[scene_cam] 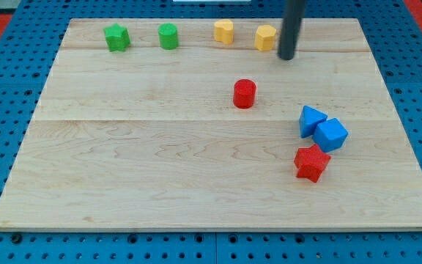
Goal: Move your arm towards the yellow heart
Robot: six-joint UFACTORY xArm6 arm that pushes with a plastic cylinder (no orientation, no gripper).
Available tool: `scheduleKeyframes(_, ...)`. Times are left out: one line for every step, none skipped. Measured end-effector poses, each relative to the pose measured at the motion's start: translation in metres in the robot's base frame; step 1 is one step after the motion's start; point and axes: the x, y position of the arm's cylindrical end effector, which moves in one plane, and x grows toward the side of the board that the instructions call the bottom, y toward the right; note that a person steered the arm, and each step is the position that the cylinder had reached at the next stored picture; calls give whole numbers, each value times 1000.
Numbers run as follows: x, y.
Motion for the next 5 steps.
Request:
scheduleKeyframes(-81, 26)
scheduleKeyframes(-82, -3)
scheduleKeyframes(-83, -20)
scheduleKeyframes(-83, -20)
scheduleKeyframes(-83, -39)
